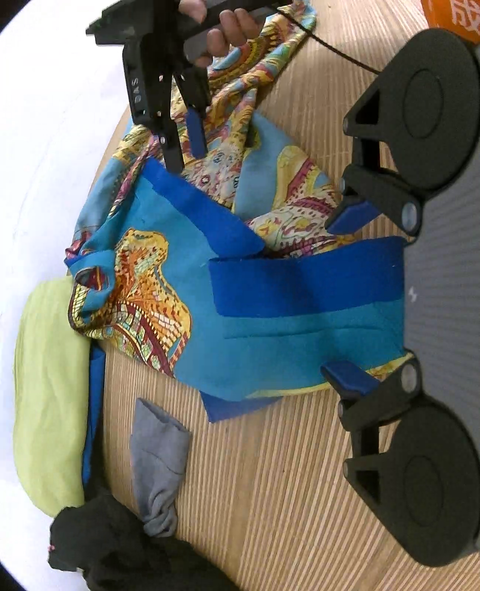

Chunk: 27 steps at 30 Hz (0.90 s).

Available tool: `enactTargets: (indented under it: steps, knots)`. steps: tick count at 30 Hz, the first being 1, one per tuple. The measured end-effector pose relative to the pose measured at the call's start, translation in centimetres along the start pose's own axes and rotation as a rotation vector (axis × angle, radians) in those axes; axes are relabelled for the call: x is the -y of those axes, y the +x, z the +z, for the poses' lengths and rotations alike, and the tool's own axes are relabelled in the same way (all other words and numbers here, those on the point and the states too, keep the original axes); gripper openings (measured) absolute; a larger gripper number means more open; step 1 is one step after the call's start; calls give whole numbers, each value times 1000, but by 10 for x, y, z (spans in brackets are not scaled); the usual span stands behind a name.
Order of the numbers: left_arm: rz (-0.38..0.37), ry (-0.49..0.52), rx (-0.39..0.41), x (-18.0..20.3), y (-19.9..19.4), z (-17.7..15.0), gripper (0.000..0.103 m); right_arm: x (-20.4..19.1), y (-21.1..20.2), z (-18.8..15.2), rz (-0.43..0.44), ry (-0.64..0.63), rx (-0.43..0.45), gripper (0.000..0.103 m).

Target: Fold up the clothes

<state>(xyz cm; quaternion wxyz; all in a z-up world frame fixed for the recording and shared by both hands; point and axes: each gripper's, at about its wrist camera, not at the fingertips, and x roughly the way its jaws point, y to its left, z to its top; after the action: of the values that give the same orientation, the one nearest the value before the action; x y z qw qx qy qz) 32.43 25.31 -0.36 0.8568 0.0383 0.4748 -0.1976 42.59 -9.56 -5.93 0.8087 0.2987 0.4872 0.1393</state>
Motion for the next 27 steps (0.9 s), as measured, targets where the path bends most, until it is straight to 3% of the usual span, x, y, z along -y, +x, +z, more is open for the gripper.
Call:
enactTargets:
  steps: [6, 9, 11, 12, 13, 14, 16, 19, 27]
  knots:
    - [82, -25, 3, -15, -2, -13, 78, -14, 25, -1, -41, -10, 74, 52]
    - [55, -48, -31, -21, 6, -18, 81, -23, 41, 6, -48, -15, 122, 52]
    - [27, -24, -4, -17, 8, -19, 78, -28, 51, 9, -56, -31, 156, 51]
    - [14, -10, 14, -13, 8, -19, 71, -30, 53, 10, -69, -45, 173, 49]
    - [2, 3, 33, -10, 9, -18, 42, -33, 55, 11, -83, -59, 190, 35]
    - [-26, -1, 32, -8, 9, -16, 8, -35, 55, 11, -99, -74, 203, 8]
    - [-129, -58, 3, -7, 8, -10, 5, -33, 48, 10, -131, -72, 247, 4]
    - [-259, -16, 6, 12, -15, -4, 5, -30, 2, 7, -116, -49, 378, 4]
    - [-660, 137, 176, 120, -129, 21, 6, -19, -214, -4, -118, -153, 791, 4]
